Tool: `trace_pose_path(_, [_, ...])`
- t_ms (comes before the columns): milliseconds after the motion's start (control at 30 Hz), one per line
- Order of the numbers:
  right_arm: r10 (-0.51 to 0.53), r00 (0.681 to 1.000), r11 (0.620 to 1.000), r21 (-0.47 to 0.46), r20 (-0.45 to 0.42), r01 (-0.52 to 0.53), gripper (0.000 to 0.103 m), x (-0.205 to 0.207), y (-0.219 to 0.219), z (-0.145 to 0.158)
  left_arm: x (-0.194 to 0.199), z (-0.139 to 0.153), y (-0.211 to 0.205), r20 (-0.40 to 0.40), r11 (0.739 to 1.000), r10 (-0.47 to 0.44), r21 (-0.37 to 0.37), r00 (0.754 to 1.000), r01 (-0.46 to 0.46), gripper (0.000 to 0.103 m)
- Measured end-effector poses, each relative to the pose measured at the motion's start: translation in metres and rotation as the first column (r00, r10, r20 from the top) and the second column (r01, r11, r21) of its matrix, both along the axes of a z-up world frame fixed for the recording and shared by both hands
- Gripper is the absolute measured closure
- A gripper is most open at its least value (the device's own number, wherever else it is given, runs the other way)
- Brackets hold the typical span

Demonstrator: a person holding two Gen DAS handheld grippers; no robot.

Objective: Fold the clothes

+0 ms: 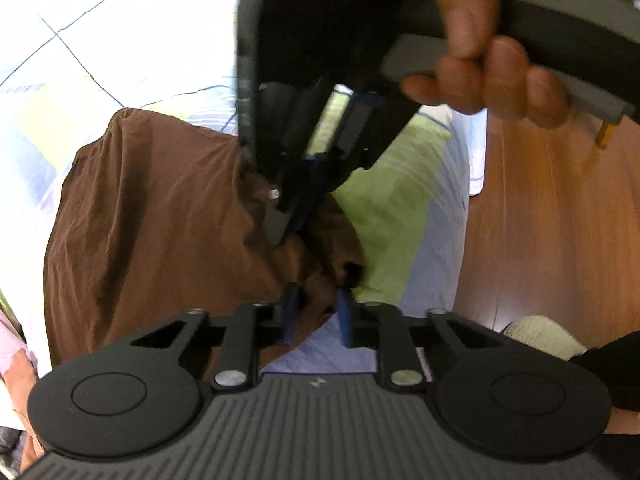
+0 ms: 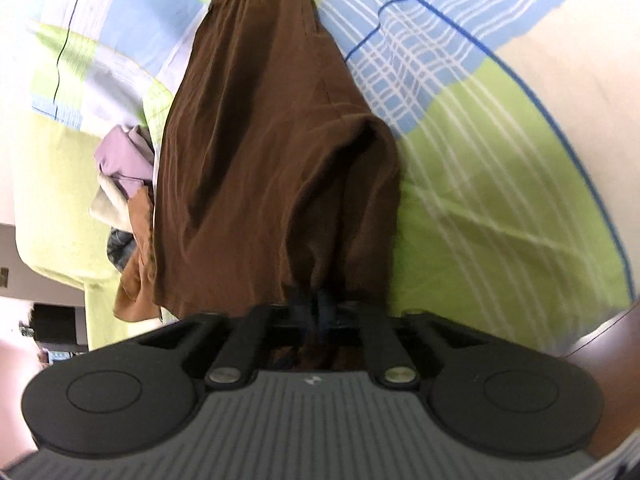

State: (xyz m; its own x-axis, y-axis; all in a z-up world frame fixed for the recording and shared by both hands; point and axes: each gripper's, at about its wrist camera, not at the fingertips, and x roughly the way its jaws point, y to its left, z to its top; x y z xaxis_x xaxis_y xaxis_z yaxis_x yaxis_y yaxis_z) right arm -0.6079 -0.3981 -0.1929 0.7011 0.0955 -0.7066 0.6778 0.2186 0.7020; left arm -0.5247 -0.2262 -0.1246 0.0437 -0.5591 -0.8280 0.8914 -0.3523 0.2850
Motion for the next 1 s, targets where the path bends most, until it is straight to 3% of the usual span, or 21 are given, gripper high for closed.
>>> trace_pose_path(200, [0.030,0.999,0.999,-0.034,0.038,-0.028,0.101,-0.016,-0.008,0.017,0.001,0.016,-0.001,-0.062,0.999,-0.043,-0.011,0.997,0.042,0.090])
trace_pose_path(267, [0.048,0.998,0.999,-0.025,0.045,-0.046,0.102,-0.015,-0.012,0.018,-0.003,0.007,-0.003,-0.006,0.999,-0.036,-0.012,0.999,0.036,0.089])
trace_pose_path(300, [0.052,0.998,0.999,-0.011,0.043,-0.051,0.101,-0.015,-0.013,0.016,-0.004,0.003,-0.002,0.001,0.999,-0.030,-0.010,1.000,0.030,0.084])
trace_pose_path(467, [0.033,0.999,0.998,0.052,0.042,-0.035,0.095,-0.016,-0.016,-0.003,-0.008,-0.003,-0.009,-0.008,0.998,0.065,0.022,0.998,-0.065,0.077])
trace_pose_path(533, [0.014,0.998,0.998,0.064,0.059,-0.018,0.091,-0.015,-0.016,-0.007,-0.009,-0.012,-0.016,0.011,0.996,0.085,0.039,0.996,-0.086,0.066])
trace_pose_path(667, [0.004,0.998,0.997,0.081,0.068,-0.010,0.089,-0.010,-0.017,-0.012,-0.012,-0.022,-0.020,0.037,0.988,0.142,0.062,0.989,-0.144,0.063])
trace_pose_path(700, [0.012,0.998,0.997,0.073,0.069,-0.017,0.089,-0.008,-0.018,-0.012,-0.013,-0.021,-0.021,0.041,0.987,0.147,0.061,0.988,-0.149,0.064])
trace_pose_path(733, [0.021,0.997,0.998,0.064,0.069,-0.025,0.098,-0.007,-0.018,-0.010,-0.014,-0.021,-0.022,0.044,0.985,0.162,0.059,0.986,-0.164,0.073])
trace_pose_path(800, [0.043,0.997,0.998,0.041,0.065,-0.046,0.101,-0.007,-0.018,-0.005,-0.012,-0.018,-0.023,0.036,0.978,0.200,0.050,0.979,-0.202,0.092])
trace_pose_path(900, [0.073,0.996,0.997,0.009,0.059,-0.074,0.101,-0.007,-0.020,0.004,-0.004,-0.008,-0.024,-0.017,0.969,0.247,0.038,0.969,-0.246,0.096])
trace_pose_path(1000, [0.093,0.994,0.996,-0.015,0.061,-0.092,0.101,-0.013,-0.021,0.015,-0.008,-0.001,-0.023,-0.034,0.978,0.208,0.028,0.978,-0.207,0.096])
